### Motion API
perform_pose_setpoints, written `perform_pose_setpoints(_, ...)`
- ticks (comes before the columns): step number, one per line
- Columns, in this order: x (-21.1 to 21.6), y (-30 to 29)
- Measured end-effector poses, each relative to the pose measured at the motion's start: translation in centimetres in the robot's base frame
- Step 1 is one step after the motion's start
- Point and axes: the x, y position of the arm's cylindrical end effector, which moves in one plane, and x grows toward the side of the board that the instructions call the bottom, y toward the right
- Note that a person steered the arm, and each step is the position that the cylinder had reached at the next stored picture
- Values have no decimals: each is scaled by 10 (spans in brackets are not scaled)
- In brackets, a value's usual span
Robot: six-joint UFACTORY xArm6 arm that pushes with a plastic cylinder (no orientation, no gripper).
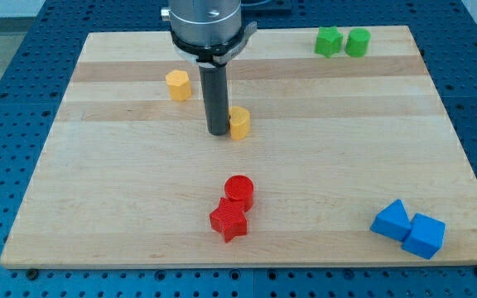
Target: Place your hand to the right of the yellow heart
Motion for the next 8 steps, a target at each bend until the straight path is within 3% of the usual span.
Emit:
perform_pose_setpoints(2, 24, -14)
perform_pose_setpoints(4, 21, -14)
perform_pose_setpoints(6, 32, 20)
perform_pose_setpoints(7, -10, 14)
perform_pose_setpoints(8, -12, 14)
